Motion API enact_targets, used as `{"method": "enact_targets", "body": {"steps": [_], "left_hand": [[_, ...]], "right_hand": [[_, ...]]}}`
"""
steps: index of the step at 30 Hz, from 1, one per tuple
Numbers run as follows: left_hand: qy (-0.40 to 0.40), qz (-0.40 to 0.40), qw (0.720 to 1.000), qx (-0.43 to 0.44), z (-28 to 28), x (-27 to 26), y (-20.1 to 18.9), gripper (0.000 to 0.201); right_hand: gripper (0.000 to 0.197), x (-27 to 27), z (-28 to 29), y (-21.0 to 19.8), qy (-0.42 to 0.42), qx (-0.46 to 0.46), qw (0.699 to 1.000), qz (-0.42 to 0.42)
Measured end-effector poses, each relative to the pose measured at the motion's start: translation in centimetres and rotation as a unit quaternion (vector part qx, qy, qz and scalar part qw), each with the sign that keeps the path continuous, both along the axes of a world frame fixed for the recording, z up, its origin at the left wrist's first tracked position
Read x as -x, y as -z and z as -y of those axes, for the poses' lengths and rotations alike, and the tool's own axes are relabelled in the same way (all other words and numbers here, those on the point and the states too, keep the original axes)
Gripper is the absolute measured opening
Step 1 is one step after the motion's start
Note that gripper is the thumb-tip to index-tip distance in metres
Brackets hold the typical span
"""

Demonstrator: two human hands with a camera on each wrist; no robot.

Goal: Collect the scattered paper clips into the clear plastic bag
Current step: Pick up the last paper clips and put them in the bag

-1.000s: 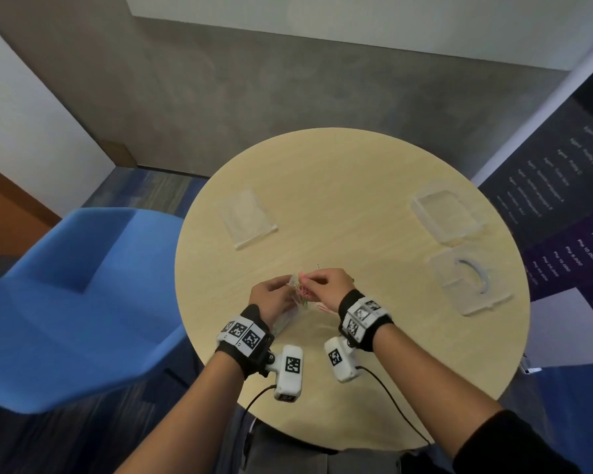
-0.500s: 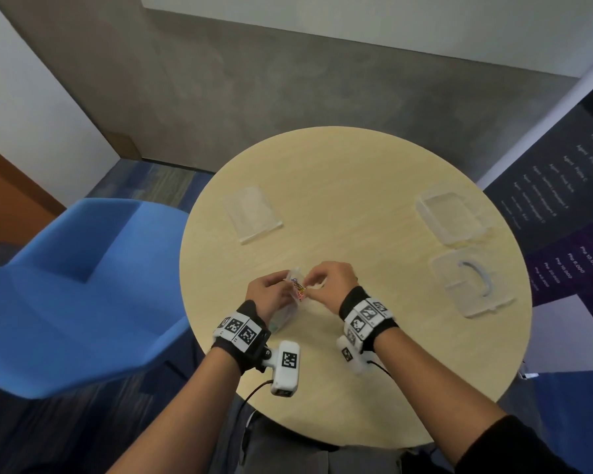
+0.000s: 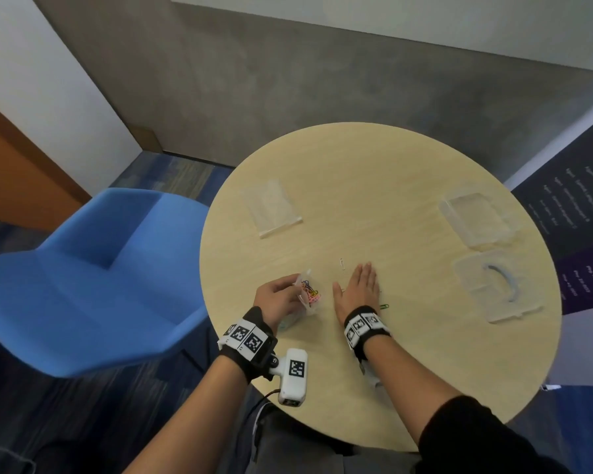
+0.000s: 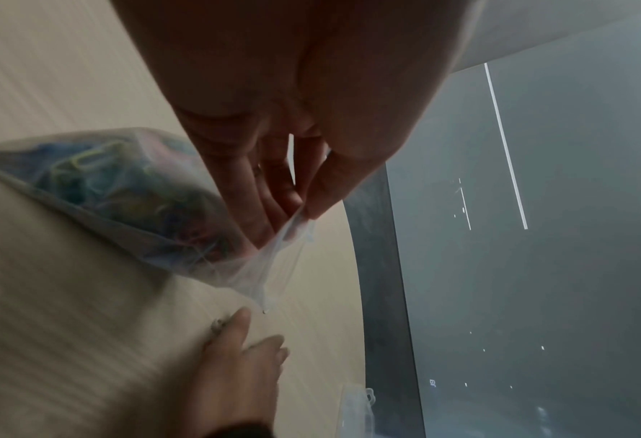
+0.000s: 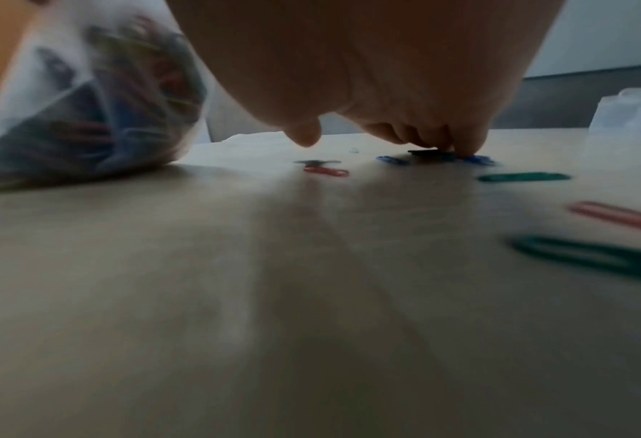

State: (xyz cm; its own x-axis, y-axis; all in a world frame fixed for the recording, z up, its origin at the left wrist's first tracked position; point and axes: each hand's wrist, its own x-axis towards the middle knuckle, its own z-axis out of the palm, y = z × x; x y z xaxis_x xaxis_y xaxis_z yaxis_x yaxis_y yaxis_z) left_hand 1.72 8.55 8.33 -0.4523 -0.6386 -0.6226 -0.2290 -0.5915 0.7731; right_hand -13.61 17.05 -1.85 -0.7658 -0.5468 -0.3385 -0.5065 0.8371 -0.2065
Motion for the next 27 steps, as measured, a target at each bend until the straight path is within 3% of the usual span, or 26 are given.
{"method": "enact_targets", "body": {"steps": [7, 14, 18, 22, 27], "left_hand": [[-0.007, -0.015, 1.0, -0.009, 0.0, -1.4, -0.2, 0.032], [0.002, -0.009, 1.0, -0.015, 0.3, -0.7, 0.3, 0.034], [0.009, -0.016, 1.0, -0.021, 0.2, -0.3, 0.0, 0.031], [0.012, -0.013, 1.0, -0.021, 0.2, -0.2, 0.0, 0.03], [-0.002, -0.016, 1.0, -0.026, 0.0, -0.1, -0.5, 0.031]], "right_hand": [[0.073, -0.2, 2.9, 0.1, -0.134, -0.043, 0.99, 0.017], [0.061, 2.1, -3.6, 0.0, -0.336, -0.17, 0.924, -0.058], [0.061, 5.0, -6.9, -0.2, -0.321, -0.176, 0.93, -0.024], [0.067, 4.4, -8.4, -0.8, -0.313, -0.146, 0.938, 0.006], [0.065, 4.0, -9.5, -2.2, -0.273, -0.037, 0.961, -0.024]]}}
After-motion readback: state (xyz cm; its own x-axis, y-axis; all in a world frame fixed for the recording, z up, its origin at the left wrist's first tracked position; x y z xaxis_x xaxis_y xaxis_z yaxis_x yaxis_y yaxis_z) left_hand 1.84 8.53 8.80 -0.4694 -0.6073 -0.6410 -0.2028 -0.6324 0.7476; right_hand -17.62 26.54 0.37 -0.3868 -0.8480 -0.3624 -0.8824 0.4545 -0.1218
